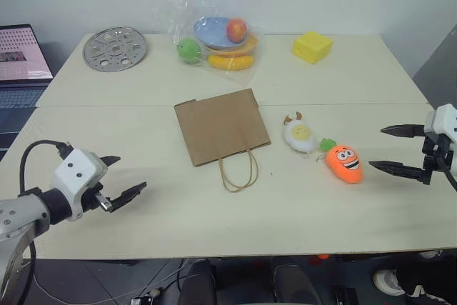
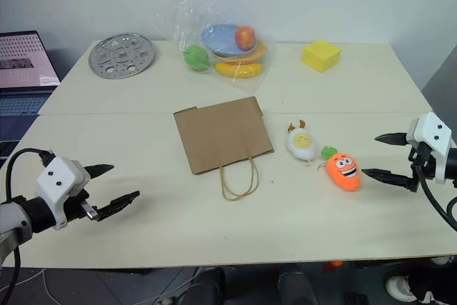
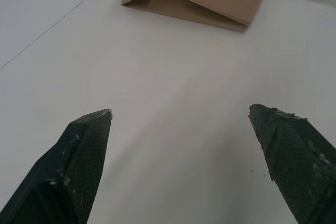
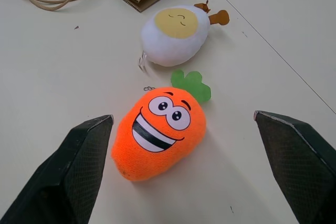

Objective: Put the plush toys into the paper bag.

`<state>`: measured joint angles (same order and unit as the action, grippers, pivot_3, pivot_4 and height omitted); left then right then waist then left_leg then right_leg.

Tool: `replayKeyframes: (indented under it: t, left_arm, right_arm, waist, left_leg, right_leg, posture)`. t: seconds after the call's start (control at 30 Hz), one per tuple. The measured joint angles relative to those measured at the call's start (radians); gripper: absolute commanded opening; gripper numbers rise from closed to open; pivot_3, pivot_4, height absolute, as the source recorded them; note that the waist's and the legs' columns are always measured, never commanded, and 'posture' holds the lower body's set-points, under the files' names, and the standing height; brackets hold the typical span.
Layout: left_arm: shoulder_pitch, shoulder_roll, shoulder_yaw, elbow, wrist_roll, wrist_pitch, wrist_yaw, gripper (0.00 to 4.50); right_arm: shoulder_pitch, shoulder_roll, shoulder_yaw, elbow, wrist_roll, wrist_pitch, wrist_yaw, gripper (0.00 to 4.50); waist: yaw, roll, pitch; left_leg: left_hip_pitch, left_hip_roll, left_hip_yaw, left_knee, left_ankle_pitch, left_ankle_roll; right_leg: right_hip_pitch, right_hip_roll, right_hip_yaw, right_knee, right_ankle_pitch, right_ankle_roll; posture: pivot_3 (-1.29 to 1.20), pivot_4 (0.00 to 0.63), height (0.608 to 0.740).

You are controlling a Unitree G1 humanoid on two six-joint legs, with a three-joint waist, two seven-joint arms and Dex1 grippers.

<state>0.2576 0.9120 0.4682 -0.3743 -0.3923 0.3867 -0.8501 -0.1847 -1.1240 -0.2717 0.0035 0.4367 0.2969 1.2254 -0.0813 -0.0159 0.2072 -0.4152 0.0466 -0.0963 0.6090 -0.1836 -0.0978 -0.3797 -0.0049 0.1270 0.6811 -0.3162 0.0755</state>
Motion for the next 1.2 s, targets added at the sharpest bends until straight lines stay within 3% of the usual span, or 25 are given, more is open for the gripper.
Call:
replayKeyframes:
  t: [1.2]
  left_arm:
    - [-0.016, -0.017, 0.026, 0.054, 0.02, -0.053, -0.058, 4.47]
  right_arm:
    - [0.002, 0.028, 0.003, -0.037, -0.022, 0.01, -0.001, 4.5]
  waist:
    - [0.0, 0.0, 0.0]
  left_leg:
    - [0.0, 0.0, 0.0, 0.0, 0.0, 0.0]
  right_leg:
    - [0.0, 0.0, 0.0, 0.0, 0.001, 0.0]
  posture:
    - [0.0, 0.15, 0.74]
